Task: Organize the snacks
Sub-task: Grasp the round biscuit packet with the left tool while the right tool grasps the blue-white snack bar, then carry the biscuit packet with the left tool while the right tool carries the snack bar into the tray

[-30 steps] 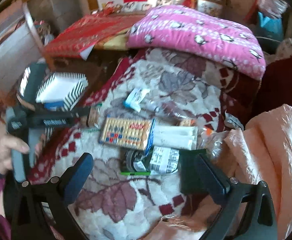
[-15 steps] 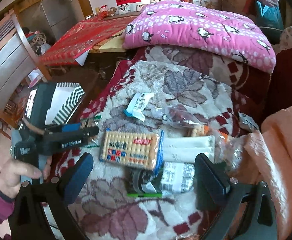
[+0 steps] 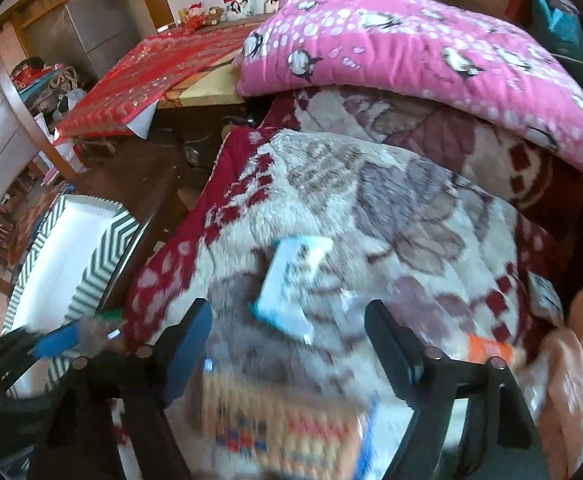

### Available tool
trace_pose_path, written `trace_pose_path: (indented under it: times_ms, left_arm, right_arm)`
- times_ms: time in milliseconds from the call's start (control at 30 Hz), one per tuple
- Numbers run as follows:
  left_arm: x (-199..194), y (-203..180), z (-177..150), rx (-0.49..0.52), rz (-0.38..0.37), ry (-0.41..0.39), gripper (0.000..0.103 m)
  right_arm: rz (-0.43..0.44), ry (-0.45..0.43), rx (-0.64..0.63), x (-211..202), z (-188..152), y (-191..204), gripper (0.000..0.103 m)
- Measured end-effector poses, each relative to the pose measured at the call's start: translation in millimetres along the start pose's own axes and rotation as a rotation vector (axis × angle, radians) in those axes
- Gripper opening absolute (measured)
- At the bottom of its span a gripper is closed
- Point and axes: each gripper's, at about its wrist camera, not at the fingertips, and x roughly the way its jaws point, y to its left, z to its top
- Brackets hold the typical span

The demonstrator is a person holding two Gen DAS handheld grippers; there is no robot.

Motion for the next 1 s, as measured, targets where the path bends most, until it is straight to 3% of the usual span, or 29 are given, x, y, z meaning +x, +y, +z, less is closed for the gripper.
trace_pose_path:
  times_ms: [267, 333, 367, 400, 667, 800, 1000]
  left_arm:
    - [-25, 23, 13, -0.029, 0.003, -0.042, 0.049]
    - [-26, 27, 14, -0.034, 0.005, -0.046, 0.049]
    - [-25, 29, 14, -0.035, 0.008, -0.043, 0.049]
    - [-24, 32, 14, -0.042, 0.014, -0.040, 0.049]
    - [-32, 50, 12, -0.074, 0.035, -0.054, 0.049]
    - [-42, 64, 10, -0.089, 0.057, -0.064, 0.049]
    - [-56, 90, 1, -0.100, 0.111, -0.067, 0.049]
  right_arm:
    - [-0.049, 0.105, -0.012, 57, 25, 2, 0.065]
    - [-0.048, 0.137, -0.013, 66, 23, 2, 0.050]
    - [-0.059, 0.160, -0.027, 72, 21, 4, 0.036]
    - [-0.077, 0.165, -0.040, 73, 20, 5, 0.033]
    - [-0.010, 0.079, -0.042, 31, 8, 8, 0.031]
    - [0.049, 0.028, -0.063, -4, -5, 28, 0.031]
    - [0.135, 0.015, -0.093, -17, -16, 78, 0.031]
